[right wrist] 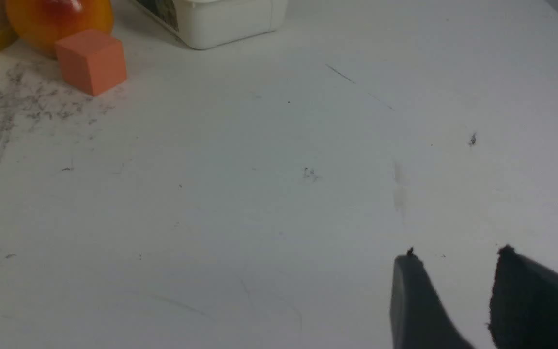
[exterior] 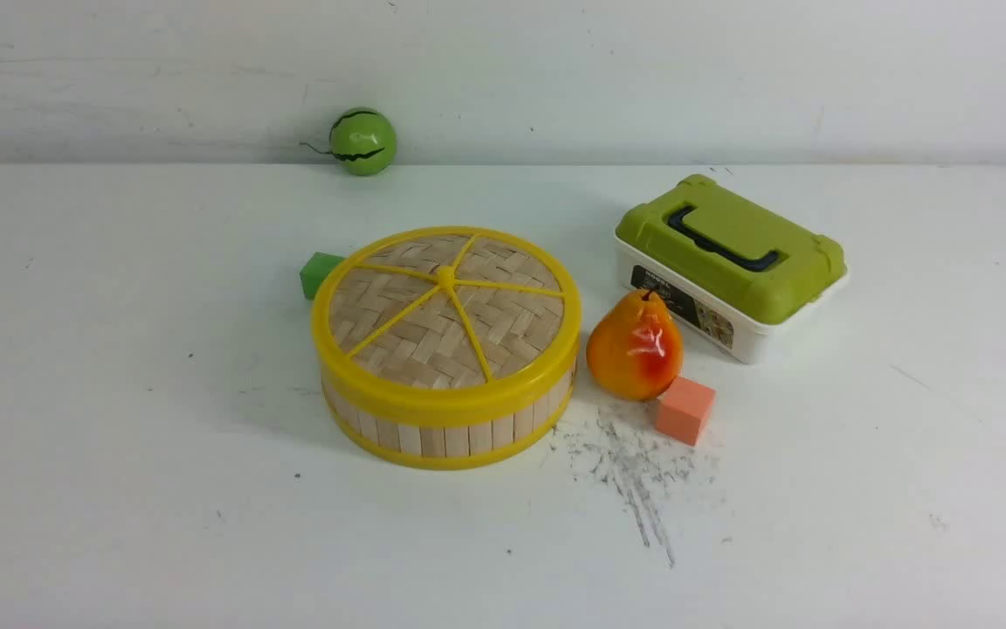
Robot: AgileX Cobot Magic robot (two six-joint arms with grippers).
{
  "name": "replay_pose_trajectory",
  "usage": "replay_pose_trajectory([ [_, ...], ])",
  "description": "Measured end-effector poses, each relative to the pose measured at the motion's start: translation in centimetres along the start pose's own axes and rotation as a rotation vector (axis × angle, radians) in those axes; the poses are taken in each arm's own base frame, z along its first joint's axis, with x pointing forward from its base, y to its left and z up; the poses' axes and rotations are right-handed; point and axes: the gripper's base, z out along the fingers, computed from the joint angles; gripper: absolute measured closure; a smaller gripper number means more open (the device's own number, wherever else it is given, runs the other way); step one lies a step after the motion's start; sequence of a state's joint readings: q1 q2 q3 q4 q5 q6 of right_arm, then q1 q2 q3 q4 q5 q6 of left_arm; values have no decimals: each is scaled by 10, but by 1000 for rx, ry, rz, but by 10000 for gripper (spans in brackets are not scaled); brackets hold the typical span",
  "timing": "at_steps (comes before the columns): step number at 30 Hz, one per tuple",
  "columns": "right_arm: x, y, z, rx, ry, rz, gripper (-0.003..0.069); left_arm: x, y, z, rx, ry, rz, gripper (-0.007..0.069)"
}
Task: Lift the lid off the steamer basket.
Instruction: Use the left arm to lift the lid of the steamer
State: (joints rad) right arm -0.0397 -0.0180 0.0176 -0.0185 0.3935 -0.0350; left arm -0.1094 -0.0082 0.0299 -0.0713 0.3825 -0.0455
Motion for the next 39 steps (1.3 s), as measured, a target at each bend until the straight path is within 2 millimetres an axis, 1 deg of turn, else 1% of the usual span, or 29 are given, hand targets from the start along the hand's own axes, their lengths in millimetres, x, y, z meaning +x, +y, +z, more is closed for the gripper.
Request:
replay_pose_trajectory([
  [39, 0, 0, 0, 0, 0, 0, 419, 0, 0, 0, 0, 0, 0, 599],
])
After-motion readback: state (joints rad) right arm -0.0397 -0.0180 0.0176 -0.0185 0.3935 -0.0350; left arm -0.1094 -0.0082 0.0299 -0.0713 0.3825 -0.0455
